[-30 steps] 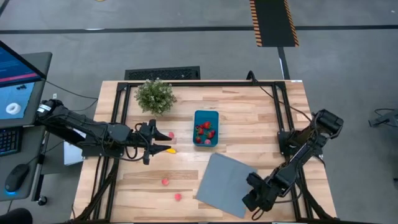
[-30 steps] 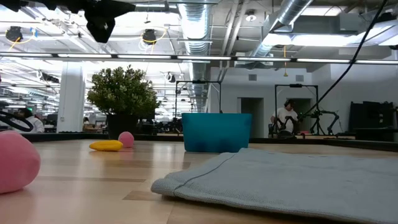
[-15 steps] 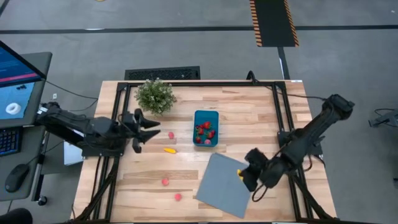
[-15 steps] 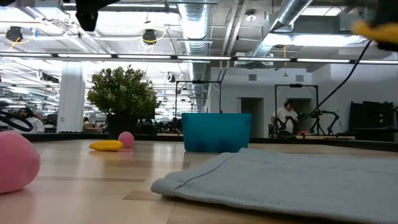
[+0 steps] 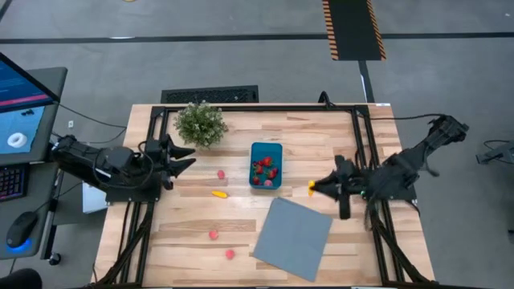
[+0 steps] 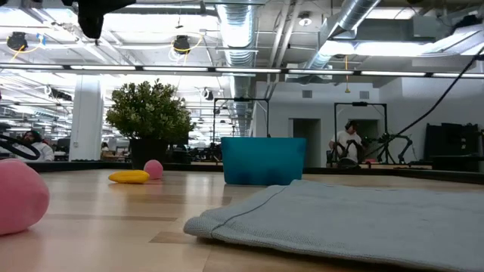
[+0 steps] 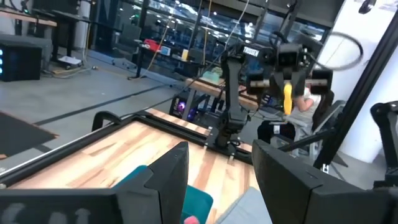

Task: Pick and placing Produce into tupperware
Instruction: Put the corn into the blue bin

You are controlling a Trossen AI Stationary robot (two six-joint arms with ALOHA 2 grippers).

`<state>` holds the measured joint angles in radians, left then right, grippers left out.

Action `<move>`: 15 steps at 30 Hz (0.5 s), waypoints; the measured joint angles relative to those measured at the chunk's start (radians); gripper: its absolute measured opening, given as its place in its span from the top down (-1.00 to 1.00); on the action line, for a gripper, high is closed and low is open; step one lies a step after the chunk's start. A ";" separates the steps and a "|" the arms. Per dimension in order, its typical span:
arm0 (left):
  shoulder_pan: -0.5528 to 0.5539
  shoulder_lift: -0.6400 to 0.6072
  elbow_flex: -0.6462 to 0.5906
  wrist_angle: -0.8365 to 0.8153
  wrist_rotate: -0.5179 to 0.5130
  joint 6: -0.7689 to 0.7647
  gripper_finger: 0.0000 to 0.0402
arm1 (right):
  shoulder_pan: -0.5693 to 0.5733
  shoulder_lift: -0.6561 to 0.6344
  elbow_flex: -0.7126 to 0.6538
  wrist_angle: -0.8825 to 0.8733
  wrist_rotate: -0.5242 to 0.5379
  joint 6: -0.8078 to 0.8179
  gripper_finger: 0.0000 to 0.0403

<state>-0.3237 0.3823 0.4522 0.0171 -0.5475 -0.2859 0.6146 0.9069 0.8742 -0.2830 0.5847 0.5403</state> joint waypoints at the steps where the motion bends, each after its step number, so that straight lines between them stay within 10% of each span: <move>1: 0.000 -0.008 0.000 -0.008 -0.001 0.000 0.17 | -0.014 -0.022 0.000 0.027 -0.035 -0.050 0.74; 15: 0.000 -0.077 0.000 -0.104 -0.012 -0.056 0.17 | -0.159 -0.193 0.000 0.351 -0.962 -0.322 0.74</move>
<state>-0.3237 0.3054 0.4522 -0.0872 -0.5599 -0.3416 0.4554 0.7141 0.8745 0.0679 -0.3771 0.2182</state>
